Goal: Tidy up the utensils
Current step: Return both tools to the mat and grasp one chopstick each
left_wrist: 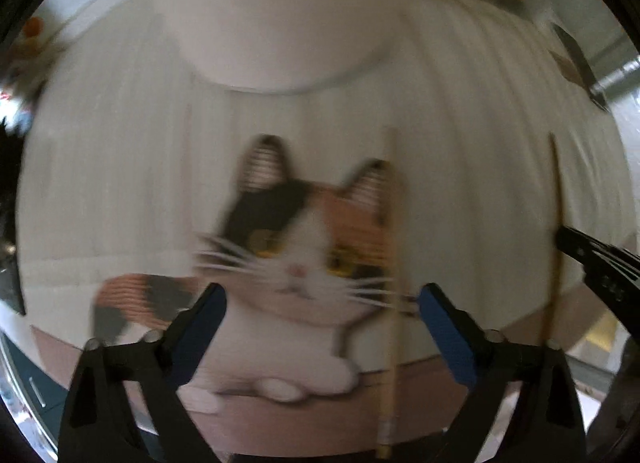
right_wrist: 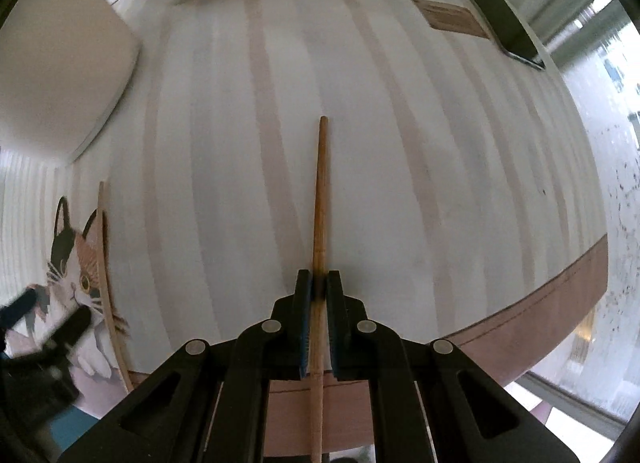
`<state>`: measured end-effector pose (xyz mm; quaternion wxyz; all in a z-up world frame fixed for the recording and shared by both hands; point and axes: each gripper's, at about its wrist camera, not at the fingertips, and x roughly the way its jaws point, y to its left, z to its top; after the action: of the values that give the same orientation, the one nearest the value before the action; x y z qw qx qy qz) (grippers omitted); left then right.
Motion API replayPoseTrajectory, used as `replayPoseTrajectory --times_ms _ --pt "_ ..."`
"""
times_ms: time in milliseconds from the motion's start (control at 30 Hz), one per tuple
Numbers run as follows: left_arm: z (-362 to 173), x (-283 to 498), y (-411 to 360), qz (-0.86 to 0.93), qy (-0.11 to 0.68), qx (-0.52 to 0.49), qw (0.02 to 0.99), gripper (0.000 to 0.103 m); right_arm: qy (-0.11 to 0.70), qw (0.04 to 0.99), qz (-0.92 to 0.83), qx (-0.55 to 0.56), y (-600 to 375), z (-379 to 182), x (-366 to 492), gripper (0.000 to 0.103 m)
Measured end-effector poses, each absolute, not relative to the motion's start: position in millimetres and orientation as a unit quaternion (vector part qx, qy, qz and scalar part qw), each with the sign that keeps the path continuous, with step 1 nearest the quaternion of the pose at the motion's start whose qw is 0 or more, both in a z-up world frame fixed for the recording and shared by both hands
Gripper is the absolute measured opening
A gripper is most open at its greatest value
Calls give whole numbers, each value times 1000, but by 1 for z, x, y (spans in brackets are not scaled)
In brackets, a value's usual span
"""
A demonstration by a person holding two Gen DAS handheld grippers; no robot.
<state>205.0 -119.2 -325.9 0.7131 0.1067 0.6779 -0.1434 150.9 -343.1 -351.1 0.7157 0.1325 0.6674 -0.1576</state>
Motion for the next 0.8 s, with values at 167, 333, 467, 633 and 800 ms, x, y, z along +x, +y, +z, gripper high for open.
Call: replayPoseTrajectory --times_ms 167,333,467,633,800 --pt "-324 198 -134 -158 663 134 719 34 664 716 -166 135 -366 -354 140 7" --pt "-319 205 -114 -134 660 142 726 5 664 716 -170 128 -342 -359 145 7" --pt "-318 216 -78 -103 667 121 728 5 666 718 -154 129 -317 -358 147 7" --pt "-313 223 -43 -77 673 95 729 5 671 723 -114 124 -284 -358 156 7" --pt "-307 233 -30 -76 675 90 728 5 679 720 -70 123 -252 -360 167 7"
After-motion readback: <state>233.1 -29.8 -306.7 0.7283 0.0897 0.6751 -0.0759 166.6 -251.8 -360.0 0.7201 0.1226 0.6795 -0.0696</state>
